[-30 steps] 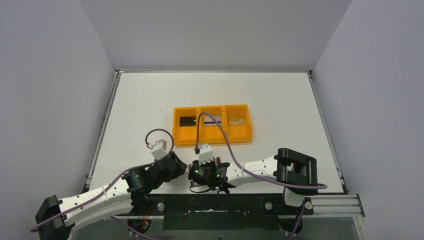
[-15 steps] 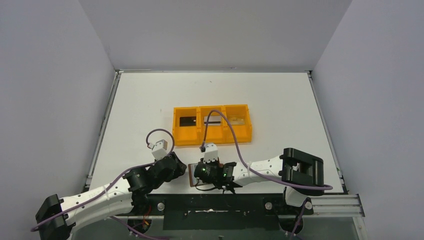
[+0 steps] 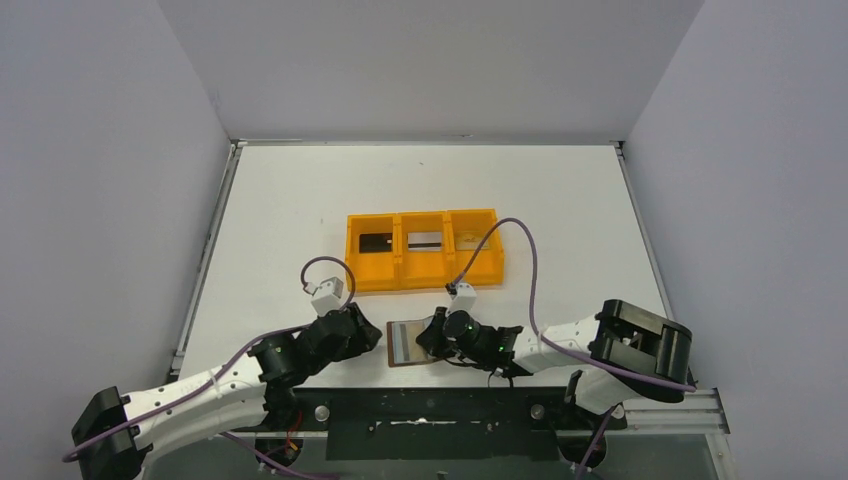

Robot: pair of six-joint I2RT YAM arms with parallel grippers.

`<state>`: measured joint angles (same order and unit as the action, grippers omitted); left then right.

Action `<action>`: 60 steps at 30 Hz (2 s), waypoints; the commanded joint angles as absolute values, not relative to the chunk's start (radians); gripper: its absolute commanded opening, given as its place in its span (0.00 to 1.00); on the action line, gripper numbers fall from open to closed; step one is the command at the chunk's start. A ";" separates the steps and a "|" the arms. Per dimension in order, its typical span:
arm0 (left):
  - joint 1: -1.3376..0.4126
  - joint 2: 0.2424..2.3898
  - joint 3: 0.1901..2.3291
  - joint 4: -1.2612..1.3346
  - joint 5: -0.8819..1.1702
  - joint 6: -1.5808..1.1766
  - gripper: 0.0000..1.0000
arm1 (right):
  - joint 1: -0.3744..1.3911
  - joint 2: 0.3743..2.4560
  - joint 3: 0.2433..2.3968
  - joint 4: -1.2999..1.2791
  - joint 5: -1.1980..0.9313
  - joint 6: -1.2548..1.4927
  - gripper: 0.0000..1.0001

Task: Take the credit cards out of the card holder

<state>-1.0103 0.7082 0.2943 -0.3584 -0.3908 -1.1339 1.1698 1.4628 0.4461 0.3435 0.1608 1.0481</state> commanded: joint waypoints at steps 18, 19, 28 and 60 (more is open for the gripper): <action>-0.991 0.826 0.289 0.021 -0.151 -1.065 0.44 | 1.102 1.449 0.244 0.884 0.040 1.175 0.00; -0.991 0.842 0.288 0.037 -0.138 -1.066 0.44 | 1.101 1.451 0.244 0.886 0.039 1.176 0.00; -0.986 0.972 0.278 0.159 -0.069 -1.083 0.39 | 1.099 1.476 0.236 0.913 0.032 1.187 0.00; -0.933 1.041 0.384 0.019 -0.044 -0.964 0.14 | 1.123 1.272 0.455 0.106 0.237 1.007 0.30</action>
<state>-0.9600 1.0374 0.2924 0.0536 -0.0868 -1.0374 1.1141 1.2530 0.3843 0.1864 0.1738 1.0168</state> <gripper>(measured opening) 0.123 0.313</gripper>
